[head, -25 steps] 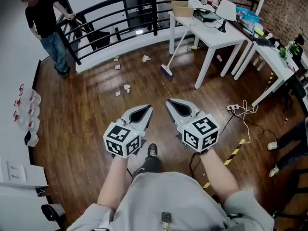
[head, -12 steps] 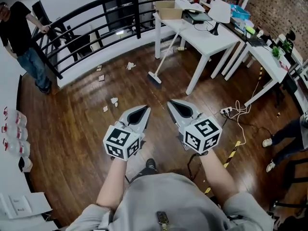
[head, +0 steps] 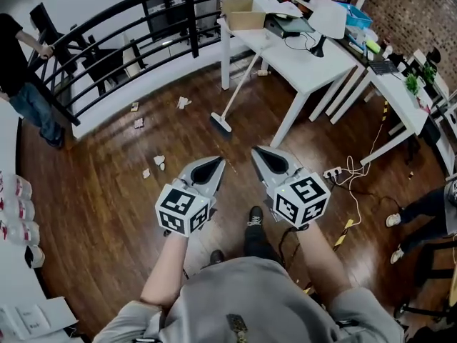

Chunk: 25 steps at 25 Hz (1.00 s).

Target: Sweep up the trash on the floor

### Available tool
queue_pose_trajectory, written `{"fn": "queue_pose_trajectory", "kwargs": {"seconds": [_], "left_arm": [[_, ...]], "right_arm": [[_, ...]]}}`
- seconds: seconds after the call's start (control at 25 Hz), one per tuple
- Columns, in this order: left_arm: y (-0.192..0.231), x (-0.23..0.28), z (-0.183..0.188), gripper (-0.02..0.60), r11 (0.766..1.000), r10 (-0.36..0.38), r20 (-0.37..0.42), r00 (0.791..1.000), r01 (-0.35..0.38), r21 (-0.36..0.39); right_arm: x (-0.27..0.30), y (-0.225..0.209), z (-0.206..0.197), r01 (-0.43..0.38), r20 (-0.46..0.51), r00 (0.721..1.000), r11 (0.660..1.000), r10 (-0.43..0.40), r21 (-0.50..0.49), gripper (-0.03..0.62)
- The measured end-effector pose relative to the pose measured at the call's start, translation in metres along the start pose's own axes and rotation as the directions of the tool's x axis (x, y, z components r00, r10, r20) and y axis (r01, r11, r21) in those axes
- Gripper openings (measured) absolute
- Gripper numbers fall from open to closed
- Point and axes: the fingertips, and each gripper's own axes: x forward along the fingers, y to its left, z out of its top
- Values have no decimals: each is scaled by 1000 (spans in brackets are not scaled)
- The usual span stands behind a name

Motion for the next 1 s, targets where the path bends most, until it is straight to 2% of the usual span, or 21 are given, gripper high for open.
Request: {"fn": "queue_pose_trajectory", "kwargs": {"seconds": [0.24,0.48,0.8,1.0], "left_arm": [[30,97,13,5,999,52,-16,998,-52,5],[52,180,29,5,994,112,-47,993,-112,10],[111,260,47,5,992,124,-57,991,-123,15],[166,311,50,5,994,104,-39,994,-104,-21]], "right_arm": [[36,-101,20,-43,13,999,999,43,-20,0],[67,-195,32,-88,-2,996,996,88,1,0],[139,-270,46,-88,-11,996,996,88,8,0],[191,-312,46,-58,-73,996,998,56,-28,0]]}}
